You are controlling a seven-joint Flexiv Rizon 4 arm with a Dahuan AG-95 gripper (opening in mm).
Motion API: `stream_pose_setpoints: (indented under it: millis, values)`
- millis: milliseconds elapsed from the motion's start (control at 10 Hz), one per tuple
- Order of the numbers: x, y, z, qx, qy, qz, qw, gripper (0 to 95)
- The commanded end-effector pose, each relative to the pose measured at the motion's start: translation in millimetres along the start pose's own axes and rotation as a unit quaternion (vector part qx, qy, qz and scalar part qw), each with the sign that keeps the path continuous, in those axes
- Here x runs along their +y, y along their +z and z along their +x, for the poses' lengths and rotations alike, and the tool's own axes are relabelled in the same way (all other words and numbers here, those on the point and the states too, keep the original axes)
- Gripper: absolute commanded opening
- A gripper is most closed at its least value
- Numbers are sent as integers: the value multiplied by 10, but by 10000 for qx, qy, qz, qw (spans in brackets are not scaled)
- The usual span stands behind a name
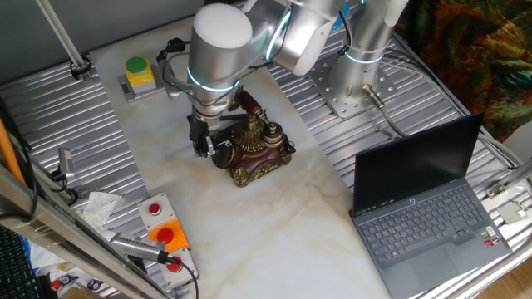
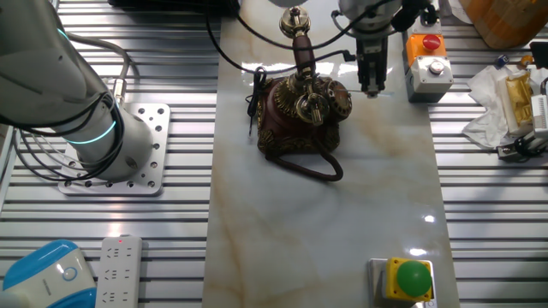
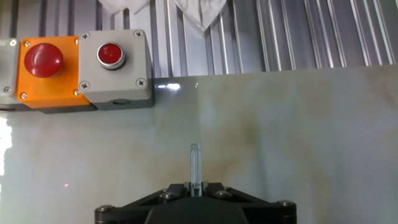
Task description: Dial a number on an old rotary phone
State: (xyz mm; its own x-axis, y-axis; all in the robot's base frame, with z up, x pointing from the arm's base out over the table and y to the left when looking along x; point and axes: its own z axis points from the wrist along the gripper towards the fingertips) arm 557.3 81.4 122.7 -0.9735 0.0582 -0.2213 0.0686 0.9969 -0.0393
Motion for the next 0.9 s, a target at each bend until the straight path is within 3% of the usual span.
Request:
stream_pose_setpoints:
  millis: [100, 200, 400, 900]
  values:
    - [-17, 20, -15, -399, -28, -38, 9992, 0]
    - [-20, 4, -22, -486, -86, -22, 9988, 0]
    - [-28, -23, -29, -462, -126, -37, 9988, 0]
    - [-38, -33, -28, -677, -175, -49, 9975, 0]
